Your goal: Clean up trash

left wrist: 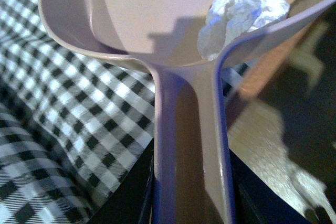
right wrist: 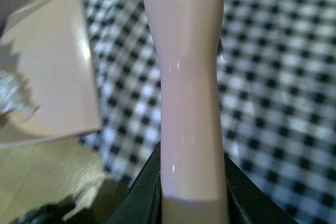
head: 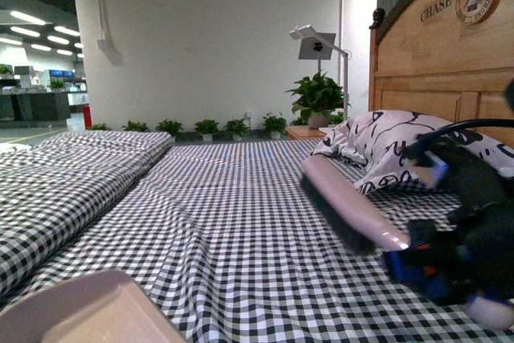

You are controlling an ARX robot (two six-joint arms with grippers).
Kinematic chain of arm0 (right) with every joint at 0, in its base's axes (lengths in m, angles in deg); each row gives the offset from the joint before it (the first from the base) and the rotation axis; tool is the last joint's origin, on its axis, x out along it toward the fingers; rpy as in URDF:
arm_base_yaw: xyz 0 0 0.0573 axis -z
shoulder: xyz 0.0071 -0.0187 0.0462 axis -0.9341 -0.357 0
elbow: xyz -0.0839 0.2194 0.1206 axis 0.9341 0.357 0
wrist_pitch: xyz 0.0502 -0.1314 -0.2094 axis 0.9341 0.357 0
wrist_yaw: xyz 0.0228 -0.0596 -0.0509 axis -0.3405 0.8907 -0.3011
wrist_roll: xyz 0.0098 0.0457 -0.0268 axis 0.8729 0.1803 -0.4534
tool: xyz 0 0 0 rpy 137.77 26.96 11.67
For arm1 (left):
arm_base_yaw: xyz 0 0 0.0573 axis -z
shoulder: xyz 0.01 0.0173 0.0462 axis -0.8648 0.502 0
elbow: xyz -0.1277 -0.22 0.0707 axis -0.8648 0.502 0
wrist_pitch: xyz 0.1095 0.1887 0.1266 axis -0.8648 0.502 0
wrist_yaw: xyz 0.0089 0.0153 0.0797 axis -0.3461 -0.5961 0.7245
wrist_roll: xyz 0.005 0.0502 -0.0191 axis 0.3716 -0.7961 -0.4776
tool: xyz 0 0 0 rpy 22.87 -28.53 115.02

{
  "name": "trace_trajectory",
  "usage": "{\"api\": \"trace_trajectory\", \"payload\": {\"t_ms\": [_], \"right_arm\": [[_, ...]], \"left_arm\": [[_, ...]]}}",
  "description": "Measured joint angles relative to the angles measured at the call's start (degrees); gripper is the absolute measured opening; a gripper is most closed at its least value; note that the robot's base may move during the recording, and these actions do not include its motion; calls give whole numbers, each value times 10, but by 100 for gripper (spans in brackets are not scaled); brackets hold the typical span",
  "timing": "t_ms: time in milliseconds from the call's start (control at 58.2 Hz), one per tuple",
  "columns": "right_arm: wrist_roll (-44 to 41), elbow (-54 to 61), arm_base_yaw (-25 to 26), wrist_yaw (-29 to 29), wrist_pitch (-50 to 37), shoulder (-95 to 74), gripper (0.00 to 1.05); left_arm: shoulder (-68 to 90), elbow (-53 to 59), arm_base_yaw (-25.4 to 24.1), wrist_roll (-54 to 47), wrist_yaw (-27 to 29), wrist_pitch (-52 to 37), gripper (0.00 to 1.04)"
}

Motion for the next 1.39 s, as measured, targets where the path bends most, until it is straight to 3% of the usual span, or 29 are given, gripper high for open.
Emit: {"api": "trace_trajectory", "payload": {"t_ms": [258, 516, 670, 1014, 1392], "right_arm": [[11, 10, 154, -40, -14, 43, 19], [42, 29, 242, -139, -3, 173, 19], [88, 72, 274, -193, -3, 272, 19], [146, 96, 287, -248, 5, 378, 19], [198, 117, 310, -280, -3, 456, 19]], "left_arm": [[-46, 6, -2, 202, -19, -133, 28], [-124, 37, 1, 344, 43, -221, 28], [-222, 73, 16, 419, 114, -241, 28], [-392, 105, 52, 462, 72, -159, 28], [-543, 132, 12, 494, 33, -60, 28]]}}
